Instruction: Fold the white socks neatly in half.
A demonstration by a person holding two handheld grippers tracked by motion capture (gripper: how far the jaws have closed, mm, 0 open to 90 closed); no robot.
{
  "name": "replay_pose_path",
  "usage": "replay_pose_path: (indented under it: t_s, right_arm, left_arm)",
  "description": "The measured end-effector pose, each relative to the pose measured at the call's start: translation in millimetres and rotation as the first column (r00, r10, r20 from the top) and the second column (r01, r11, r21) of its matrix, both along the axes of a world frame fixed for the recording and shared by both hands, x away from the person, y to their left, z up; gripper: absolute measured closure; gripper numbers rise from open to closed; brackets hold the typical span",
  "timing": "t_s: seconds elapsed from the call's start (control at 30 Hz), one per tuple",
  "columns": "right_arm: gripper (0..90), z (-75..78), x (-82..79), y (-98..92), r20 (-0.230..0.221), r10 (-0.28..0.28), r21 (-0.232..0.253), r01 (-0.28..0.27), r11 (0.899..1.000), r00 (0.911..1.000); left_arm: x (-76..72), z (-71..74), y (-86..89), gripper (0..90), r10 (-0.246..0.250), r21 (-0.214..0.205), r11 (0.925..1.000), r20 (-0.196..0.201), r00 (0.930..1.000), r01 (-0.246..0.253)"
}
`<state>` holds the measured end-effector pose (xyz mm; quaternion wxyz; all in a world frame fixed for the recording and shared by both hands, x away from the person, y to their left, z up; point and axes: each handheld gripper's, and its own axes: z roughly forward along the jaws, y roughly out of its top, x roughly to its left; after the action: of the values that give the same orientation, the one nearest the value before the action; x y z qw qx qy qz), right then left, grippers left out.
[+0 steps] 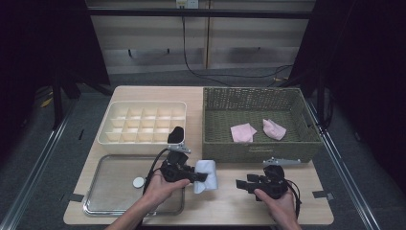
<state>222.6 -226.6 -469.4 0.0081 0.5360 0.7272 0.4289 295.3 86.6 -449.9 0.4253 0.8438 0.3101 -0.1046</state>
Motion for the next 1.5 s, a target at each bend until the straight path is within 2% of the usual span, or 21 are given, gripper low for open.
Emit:
replay_pose_path:
  t_s: [0.07, 0.13, 0.2, 0.27, 0.4, 0.47, 0.53, 0.7, 0.77, 0.83, 1.03, 1.17, 1.5]
  right_arm:
    - [36.1, 0.5, 0.4, 0.0, -0.001, -0.006, 0.005, 0.006, 1.0, 1.0]
    - [36.0, 0.1, 1.0, -1.0, -0.003, -0.008, 0.002, 0.008, 1.0, 1.0]
    - [36.0, 0.0, 1.1, -2.3, -0.002, -0.012, 0.0, 0.012, 1.0, 0.9999]
    - [36.0, 0.9, 0.2, -3.5, -0.001, -0.018, 0.005, 0.018, 1.0, 0.9998]
    - [36.0, 0.5, -0.5, -8.0, -0.002, -0.026, 0.0, 0.026, 1.0, 0.9997]
    - [36.0, -0.8, -0.2, -9.9, -0.007, -0.028, 0.0, 0.028, 1.0, 0.9996]
    - [36.0, -1.4, 0.0, -10.5, -0.012, -0.032, 0.0, 0.032, 1.0, 0.9994]
    - [35.9, -1.0, -0.6, -11.2, -0.009, -0.034, 0.003, 0.034, 0.999, 0.9994]
    - [36.0, -1.5, -0.5, -11.9, -0.008, -0.033, 0.003, 0.033, 0.999, 0.9994]
    - [36.0, -2.1, 0.1, -12.5, -0.016, -0.031, 0.005, 0.031, 1.0, 0.9994]
    - [36.0, -3.2, 1.3, -13.3, -0.022, -0.032, 0.002, 0.032, 0.999, 0.9992]
    - [36.0, -3.2, 1.5, -14.3, -0.023, -0.039, 0.003, 0.039, 0.999, 0.999]
    - [35.9, -2.3, 2.6, -16.2, -0.023, -0.044, 0.009, 0.044, 0.999, 0.9988]
  left_arm:
    - [-0.1, 1.4, 5.2, 65.0, 0.011, -0.005, 0.9999, 0.003, 0.9999, -0.011]
    - [-0.7, 1.5, 10.7, 65.0, 0.017, 0.007, 0.9998, 0.008, 0.9998, -0.017]
    - [0.0, 1.1, 16.4, 65.0, 0.028, -0.007, 0.9996, -0.003, 0.9996, -0.028]
    - [2.3, 3.9, 21.2, 65.0, 0.028, 0.002, 0.9996, 0.006, 0.9996, -0.028]
    - [5.9, 9.6, 32.4, 65.0, 0.049, -0.029, 0.9984, 0.007, 0.9988, -0.049]
    - [6.6, 9.7, 36.2, 65.0, 0.05, -0.02, 0.9986, 0.006, 0.9988, -0.049]
    - [7.4, 9.9, 39.1, 65.0, 0.056, -0.03, 0.998, -0.003, 0.9984, -0.056]
    - [11.1, 17.9, 48.6, 65.0, 0.069, -0.034, 0.997, 0.021, 0.9974, -0.069]
    - [12.8, 20.9, 54.3, 65.0, 0.088, -0.046, 0.9952, 0.03, 0.9957, -0.086]
    - [15.0, 21.8, 59.7, 65.0, 0.109, -0.041, 0.9934, 0.035, 0.9935, -0.107]
    - [20.6, 20.4, 66.3, 65.0, 0.131, -0.037, 0.9909, 0.025, 0.9911, -0.13]
    - [19.8, 23.5, 66.7, 65.0, 0.125, -0.033, 0.9918, 0.032, 0.9917, -0.124]
    - [22.4, 30.2, 76.8, 65.0, 0.154, -0.042, 0.9875, 0.051, 0.9868, -0.151]
